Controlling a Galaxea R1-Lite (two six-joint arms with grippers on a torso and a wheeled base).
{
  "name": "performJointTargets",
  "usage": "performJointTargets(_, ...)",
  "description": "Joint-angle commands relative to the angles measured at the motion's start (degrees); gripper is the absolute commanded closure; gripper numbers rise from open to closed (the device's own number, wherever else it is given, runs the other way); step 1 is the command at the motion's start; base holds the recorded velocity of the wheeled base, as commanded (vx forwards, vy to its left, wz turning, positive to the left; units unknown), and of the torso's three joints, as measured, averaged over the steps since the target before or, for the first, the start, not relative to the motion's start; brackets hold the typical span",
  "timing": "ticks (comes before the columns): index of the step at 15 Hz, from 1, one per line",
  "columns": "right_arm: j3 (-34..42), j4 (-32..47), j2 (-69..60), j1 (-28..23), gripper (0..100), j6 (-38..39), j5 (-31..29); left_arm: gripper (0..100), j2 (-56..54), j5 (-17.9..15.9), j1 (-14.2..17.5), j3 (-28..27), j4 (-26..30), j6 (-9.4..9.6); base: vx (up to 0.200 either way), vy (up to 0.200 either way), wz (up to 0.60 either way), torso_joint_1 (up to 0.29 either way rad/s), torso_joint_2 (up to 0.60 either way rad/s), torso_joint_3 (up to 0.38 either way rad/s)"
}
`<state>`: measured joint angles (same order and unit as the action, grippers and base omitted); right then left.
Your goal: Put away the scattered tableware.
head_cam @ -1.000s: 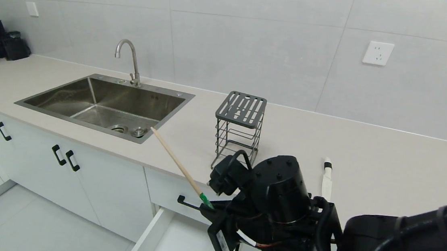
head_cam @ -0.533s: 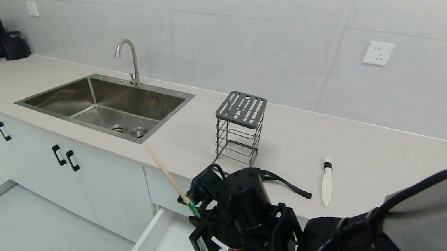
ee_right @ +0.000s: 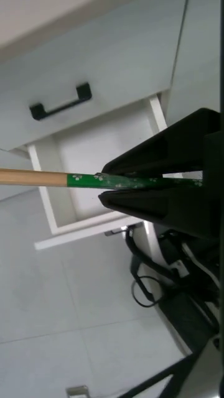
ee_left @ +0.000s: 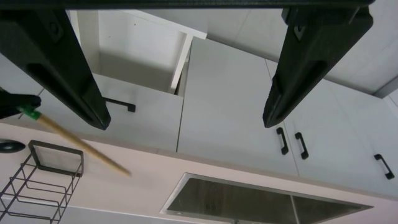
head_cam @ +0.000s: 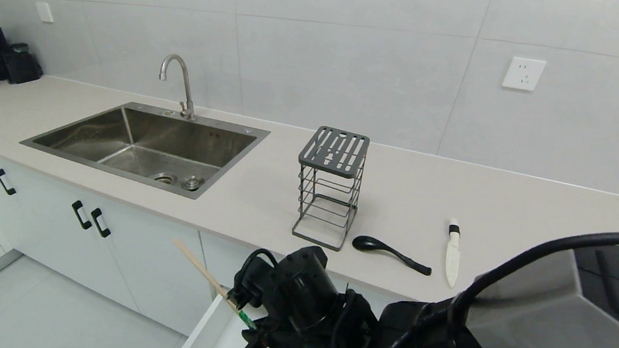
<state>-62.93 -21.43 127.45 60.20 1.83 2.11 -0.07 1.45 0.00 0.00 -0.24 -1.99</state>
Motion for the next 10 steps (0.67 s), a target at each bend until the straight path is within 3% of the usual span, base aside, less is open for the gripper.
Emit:
performJointTargets(1,-5.45,7.28,0.25,0.62,100,-0.42,0.7,0,0.07,0.04,0.0,0.0,-0.02,-0.03,0.0,0.0,0.0,0.0,0.0,0.0)
performJointTargets(4,-10.2,18.88,1.13,1.06,100,-3.15,0.62,0,0.07,0.04,0.0,0.0,-0.02,-0.03,0.0,0.0,0.0,0.0,0.0,0.0)
performJointTargets(6,-10.2,19.67,2.01,1.06,100,-3.85,0.53,0,0.07,0.04,-0.09,0.0,-0.02,-0.03,0.0,0.0,0.0,-0.033,0.05,0.033)
performJointTargets(10,-10.02,19.15,2.63,0.71,100,-3.41,-1.14,0,0.07,0.04,0.0,0.0,-0.02,-0.03,0.0,0.0,0.0,-0.168,0.33,0.157)
